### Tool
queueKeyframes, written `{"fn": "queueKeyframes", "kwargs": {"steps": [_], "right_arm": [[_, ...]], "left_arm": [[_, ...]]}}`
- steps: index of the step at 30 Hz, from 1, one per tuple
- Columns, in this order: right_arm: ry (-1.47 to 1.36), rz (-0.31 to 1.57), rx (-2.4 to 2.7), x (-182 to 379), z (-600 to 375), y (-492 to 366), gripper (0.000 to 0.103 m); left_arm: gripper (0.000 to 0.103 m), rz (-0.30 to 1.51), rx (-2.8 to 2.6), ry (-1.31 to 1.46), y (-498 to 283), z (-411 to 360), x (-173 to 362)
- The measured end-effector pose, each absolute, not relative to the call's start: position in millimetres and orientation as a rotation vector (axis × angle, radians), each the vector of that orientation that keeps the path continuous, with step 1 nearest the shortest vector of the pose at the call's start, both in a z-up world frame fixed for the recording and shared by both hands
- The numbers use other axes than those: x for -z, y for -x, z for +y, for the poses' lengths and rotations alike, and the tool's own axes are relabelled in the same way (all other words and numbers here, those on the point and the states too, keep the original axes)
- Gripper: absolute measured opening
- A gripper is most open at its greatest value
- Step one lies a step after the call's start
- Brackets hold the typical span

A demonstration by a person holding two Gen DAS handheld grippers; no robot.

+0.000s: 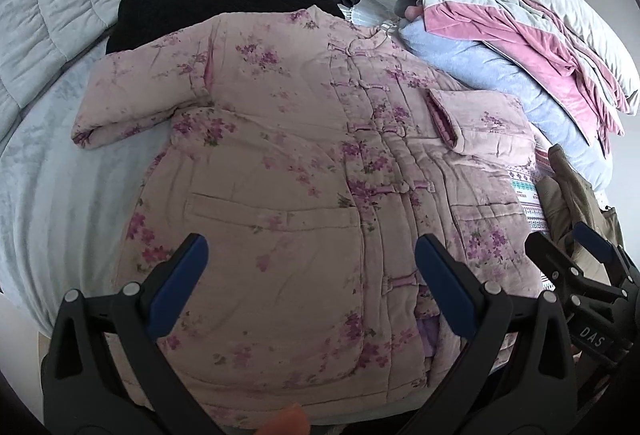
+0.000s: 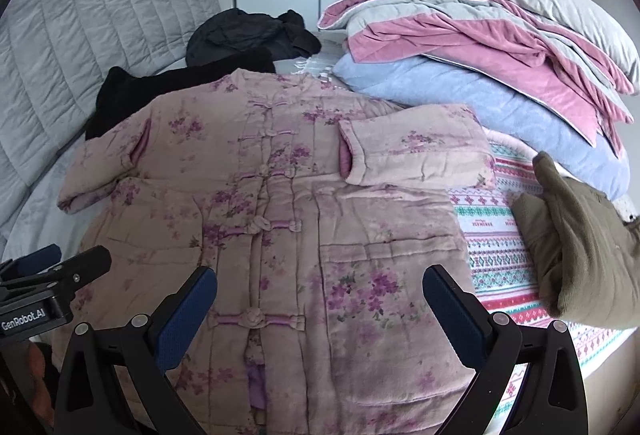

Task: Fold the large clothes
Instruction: 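Move both grippers over the pink floral jacket toward its sleeves, then grasp the jacket sleeve cuff with the right gripper and lift it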

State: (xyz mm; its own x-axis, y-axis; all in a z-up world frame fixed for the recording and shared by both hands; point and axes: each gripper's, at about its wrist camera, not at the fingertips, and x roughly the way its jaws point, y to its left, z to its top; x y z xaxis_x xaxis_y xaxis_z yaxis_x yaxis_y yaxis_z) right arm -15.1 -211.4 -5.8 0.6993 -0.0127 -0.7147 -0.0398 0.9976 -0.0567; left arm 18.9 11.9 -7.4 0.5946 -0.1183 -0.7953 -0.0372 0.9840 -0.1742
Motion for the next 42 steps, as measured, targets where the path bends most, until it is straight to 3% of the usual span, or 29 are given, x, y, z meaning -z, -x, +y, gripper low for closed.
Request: {"fn": "queueKeyframes", "kwargs": {"steps": [22, 28, 33, 42], "right_arm": [[-0.005, 0.768, -0.075, 10.1, -251.7, -51.1, 0.102], [0.052, 0.821, -0.028, 38.9, -257.7, -127.9, 0.096], [0.073, 0.901, 0.0, 79.5, -256.4, -198.1, 0.093], [0.255, 0.941, 0.133, 133.0, -254.4, -264.5, 0.084]], "left_arm": [[0.103, 0.902, 0.179, 0.174, -63.1, 28.9, 8.8], [0.103, 0.836, 0.194, 0.124, -105.1, 26.4, 2.8], [0.103, 0.772, 0.204, 0.029, -127.8, 21.8, 30.5], [0.103, 0.831, 0.21, 0.021, -143.0, 36.2, 72.7]]}}
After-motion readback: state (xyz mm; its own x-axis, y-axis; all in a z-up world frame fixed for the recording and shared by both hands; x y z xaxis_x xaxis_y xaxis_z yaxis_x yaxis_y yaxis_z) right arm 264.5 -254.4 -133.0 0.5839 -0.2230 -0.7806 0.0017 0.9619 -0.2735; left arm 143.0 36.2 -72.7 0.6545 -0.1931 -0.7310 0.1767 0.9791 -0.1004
